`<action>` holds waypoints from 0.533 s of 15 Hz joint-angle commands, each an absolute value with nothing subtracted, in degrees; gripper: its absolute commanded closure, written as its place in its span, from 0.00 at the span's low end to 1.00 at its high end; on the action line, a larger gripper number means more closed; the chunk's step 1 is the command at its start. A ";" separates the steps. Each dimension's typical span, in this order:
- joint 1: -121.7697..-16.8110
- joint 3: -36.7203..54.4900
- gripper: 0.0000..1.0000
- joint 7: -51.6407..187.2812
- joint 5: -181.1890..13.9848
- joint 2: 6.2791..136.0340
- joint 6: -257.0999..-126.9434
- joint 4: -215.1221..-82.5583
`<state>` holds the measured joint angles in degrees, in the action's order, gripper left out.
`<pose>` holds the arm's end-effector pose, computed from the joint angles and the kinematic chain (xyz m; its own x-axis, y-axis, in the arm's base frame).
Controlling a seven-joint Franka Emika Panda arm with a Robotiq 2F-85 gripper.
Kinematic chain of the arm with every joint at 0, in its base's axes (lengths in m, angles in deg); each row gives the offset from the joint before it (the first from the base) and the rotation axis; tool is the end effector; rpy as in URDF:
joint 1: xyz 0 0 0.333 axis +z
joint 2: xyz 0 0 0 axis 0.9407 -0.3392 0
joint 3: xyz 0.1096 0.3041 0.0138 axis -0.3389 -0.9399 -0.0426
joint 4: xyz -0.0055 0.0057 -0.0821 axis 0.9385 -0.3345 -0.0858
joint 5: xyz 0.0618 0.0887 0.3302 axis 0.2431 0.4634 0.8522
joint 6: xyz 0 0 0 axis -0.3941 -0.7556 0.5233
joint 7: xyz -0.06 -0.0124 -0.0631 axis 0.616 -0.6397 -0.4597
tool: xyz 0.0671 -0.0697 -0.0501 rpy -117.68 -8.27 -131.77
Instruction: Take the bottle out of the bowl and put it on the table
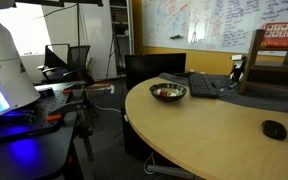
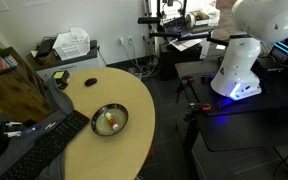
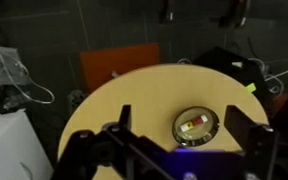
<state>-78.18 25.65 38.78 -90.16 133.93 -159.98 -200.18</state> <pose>0.2255 -0.1680 0.5346 0.9942 0.0522 0.0941 0.0582 -0.9964 -0.0622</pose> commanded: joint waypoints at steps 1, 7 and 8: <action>-78.29 25.53 0.00 38.71 -90.04 133.86 -159.86 -200.05; -79.05 18.08 0.00 53.43 -87.96 131.52 -161.82 -201.25; -78.71 15.17 0.00 58.58 -86.98 130.38 -161.89 -201.51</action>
